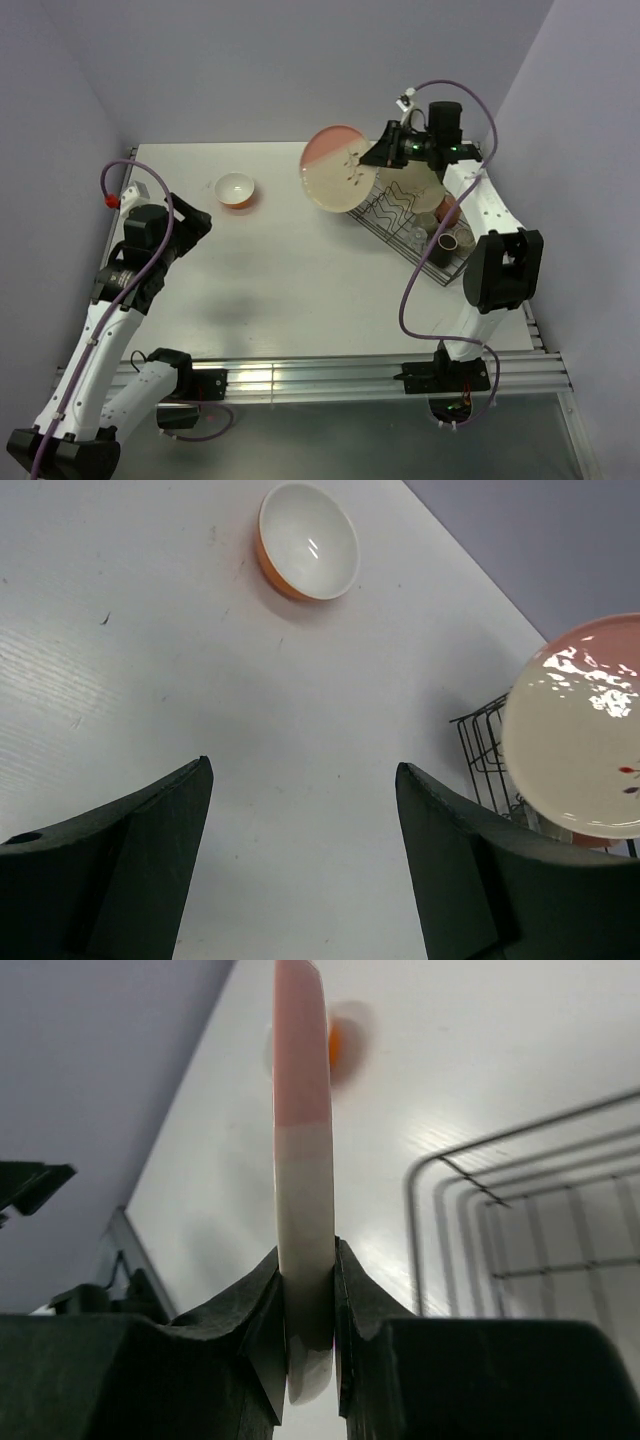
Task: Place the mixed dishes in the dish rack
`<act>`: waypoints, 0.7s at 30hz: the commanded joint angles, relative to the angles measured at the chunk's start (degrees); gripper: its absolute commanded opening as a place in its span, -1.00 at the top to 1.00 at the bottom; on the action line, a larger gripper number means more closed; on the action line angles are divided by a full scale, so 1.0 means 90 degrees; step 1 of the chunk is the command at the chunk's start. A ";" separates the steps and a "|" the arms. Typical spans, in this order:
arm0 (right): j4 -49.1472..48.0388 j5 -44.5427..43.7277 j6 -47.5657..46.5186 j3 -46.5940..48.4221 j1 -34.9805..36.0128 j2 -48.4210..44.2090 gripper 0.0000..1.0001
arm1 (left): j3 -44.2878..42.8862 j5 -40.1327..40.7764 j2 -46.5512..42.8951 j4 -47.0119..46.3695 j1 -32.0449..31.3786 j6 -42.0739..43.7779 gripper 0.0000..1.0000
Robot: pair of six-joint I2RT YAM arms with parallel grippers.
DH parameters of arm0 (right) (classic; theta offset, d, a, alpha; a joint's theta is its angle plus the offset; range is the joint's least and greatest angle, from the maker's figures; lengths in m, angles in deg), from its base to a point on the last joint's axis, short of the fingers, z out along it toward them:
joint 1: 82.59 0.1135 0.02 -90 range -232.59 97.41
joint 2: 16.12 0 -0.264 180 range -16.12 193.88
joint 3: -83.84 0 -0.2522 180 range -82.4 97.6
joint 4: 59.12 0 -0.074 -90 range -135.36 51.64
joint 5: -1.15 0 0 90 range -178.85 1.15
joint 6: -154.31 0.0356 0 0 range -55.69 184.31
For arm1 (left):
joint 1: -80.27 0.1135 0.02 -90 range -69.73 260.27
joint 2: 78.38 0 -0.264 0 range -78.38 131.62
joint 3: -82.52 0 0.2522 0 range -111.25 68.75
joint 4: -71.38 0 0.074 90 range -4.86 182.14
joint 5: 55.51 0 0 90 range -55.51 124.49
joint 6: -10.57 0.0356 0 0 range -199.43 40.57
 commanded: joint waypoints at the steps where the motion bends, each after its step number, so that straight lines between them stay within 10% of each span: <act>1: 0.0636 0.0148 -0.0975 0.0628 -0.0547 -0.0616 1.00 | 0.0198 -0.0005 -0.0022 -0.0388 0.0035 -0.0007 -0.60; 21: 0.2804 -0.0770 -0.3582 0.2200 -0.2082 -0.0372 1.00 | 0.1009 -0.0211 -0.0071 -0.0809 0.0084 0.0021 -0.61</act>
